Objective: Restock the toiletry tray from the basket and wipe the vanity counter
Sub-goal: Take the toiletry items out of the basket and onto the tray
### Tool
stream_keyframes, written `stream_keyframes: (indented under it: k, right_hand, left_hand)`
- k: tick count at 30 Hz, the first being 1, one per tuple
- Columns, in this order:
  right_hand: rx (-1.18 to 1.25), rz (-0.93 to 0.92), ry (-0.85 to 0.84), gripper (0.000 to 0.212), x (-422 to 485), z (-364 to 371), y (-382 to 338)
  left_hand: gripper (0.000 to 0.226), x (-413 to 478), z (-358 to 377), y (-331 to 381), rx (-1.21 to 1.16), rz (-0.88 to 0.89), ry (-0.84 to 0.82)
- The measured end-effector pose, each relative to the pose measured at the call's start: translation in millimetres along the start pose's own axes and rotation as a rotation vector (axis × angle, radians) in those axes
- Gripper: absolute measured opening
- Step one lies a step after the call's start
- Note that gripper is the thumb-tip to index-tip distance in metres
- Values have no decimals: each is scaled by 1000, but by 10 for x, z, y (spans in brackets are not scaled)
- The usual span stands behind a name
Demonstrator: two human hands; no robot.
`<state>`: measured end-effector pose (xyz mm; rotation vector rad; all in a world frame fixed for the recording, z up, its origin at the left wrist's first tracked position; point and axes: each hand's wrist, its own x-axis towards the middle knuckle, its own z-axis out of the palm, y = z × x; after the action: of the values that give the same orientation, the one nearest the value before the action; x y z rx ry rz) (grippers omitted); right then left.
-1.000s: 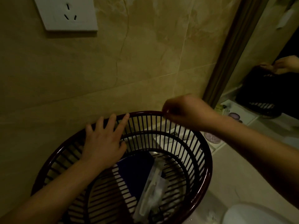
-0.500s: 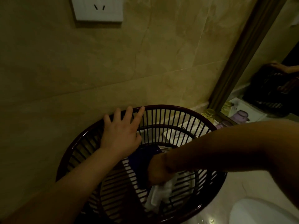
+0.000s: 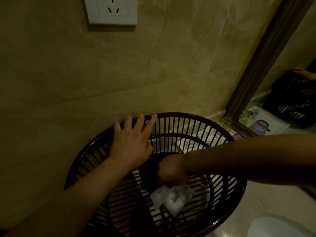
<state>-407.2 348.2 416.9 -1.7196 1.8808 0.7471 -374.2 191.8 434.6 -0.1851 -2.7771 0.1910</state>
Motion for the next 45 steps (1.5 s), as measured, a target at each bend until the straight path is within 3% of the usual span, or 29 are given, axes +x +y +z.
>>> stream_keyframes:
  k: [7, 12, 15, 19, 23, 30, 35, 40, 45]
  right_hand:
    - [480, 219, 756, 14, -1212, -363, 14]
    - [1187, 326, 1459, 30, -1971, -496, -3]
    - [1280, 373, 1809, 22, -2297, -483, 89]
    - [1356, 528, 2048, 15, -2548, -255, 349]
    - [1451, 862, 2048, 13, -2415, 281, 675]
    - [1740, 1331, 1628, 12, -1488, 1323, 978]
    - [2050, 1459, 1461, 24, -1017, 1654, 1003]
    - [2047, 1563, 1274, 17, -882, 1757, 1005]
    - [1905, 1545, 1277, 10, -998, 1725, 970]
  left_hand:
    - [88, -28, -38, -29, 14, 6, -20]
    - [90, -30, -31, -24, -4, -30, -39]
    - [85, -48, -59, -32, -8, -20, -34]
    - [84, -47, -74, -25, 2, -33, -37]
    - [86, -57, -55, -35, 7, -32, -30]
    - [86, -68, -40, -49, 24, -27, -27]
    - [86, -68, -37, -45, 44, -30, -41]
    - [86, -77, -20, -55, 58, -32, -34]
    - [88, -80, 13, -66, 51, -20, -7]
